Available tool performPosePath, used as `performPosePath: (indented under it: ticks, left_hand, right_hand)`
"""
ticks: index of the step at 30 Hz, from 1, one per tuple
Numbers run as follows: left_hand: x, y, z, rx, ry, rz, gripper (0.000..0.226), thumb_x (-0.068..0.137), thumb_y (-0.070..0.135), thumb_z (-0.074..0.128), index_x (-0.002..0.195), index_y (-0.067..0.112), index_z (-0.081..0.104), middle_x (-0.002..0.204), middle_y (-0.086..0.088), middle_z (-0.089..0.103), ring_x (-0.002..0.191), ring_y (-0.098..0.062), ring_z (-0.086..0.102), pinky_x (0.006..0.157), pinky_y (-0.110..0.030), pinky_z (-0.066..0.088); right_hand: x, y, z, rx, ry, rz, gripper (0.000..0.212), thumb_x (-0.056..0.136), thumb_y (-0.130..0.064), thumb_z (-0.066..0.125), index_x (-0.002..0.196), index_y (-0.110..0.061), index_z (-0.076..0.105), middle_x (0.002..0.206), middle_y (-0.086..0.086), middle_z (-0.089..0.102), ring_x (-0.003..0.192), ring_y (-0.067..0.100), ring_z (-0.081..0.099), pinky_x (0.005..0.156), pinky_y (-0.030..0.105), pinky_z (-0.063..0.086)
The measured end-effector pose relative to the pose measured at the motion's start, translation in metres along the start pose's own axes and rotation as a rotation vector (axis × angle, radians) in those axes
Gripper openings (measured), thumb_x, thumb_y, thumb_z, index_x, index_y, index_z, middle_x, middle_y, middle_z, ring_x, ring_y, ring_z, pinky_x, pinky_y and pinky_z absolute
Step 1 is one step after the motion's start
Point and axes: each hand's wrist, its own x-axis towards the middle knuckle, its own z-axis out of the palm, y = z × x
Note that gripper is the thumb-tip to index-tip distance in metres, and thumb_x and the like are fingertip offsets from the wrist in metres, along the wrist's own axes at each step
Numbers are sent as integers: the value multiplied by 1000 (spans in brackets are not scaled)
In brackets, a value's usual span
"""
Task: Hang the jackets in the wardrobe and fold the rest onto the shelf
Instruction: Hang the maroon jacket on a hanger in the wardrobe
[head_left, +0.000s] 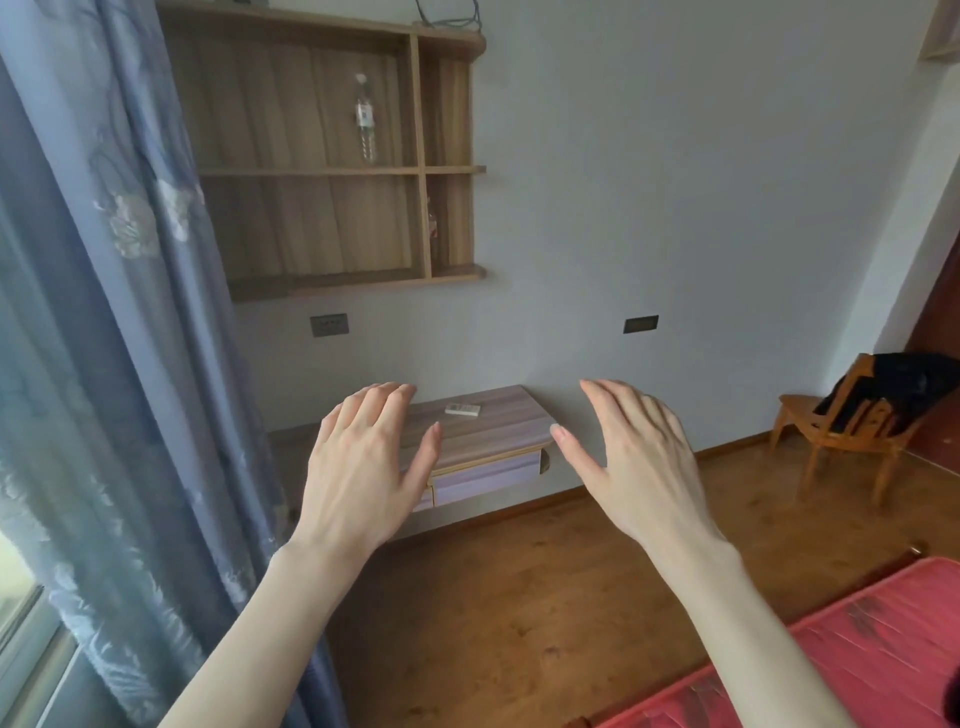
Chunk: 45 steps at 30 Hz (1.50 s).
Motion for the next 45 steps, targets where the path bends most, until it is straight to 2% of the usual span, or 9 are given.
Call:
performPosePath:
  ticks: [8,14,22,27,34,37,45]
  left_hand:
    - [76,-41,68,-33,-8,22,48,105,46,50,138,13,61,136,-6,66,128,-29,60,110,-46,48]
    - [148,-80,142,-55,7,102,52,104,49,45,137,12,61,135,-7,66,124,-29,61,108,-45,47]
    - [253,-135,244,-127,-10,198,49,104,48,47,134,13,63,134,-6,67,121,-30,63,106,-46,49]
    - [312,-151,302,-183,-36,259,51,105,49,44,137,14,61,138,-5,64,127,-28,59,104,-44,47]
    - [371,-114,382,-344,-93,347,52,104,47,45,138,10,61,138,-8,64,132,-28,56,108,-46,45]
    - [392,-83,416,-421,-110,393,55,104,47,43,138,9,62,138,-9,64,132,-29,56,110,-46,44]
    - [450,21,513,-559,-118,507,56,104,48,42,139,9,62,139,-8,65,130,-27,58,111,-43,43]
  right_hand:
    - [79,4,77,-16,-25,-5,63,105,-61,40,147,-16,52,146,4,59,133,24,55,113,40,41]
    - [140,12,148,-79,-14,15,65,104,-62,37,147,-15,52,144,4,60,132,23,54,113,39,42]
    - [219,19,238,-166,-5,136,65,104,-61,39,146,-14,53,144,5,60,133,24,55,114,40,41]
    - [246,40,276,-243,-16,233,67,104,-63,35,148,-14,52,145,5,60,135,23,53,118,41,38]
    - [267,87,293,-365,-27,383,65,105,-61,38,146,-14,56,144,7,61,136,24,54,118,42,38]
    - [276,113,300,-386,-33,446,68,104,-62,35,146,-13,56,146,8,60,137,26,54,119,45,39]
    - [299,221,318,-408,2,581,66,102,-59,43,146,-12,57,146,9,60,139,27,53,118,50,40]
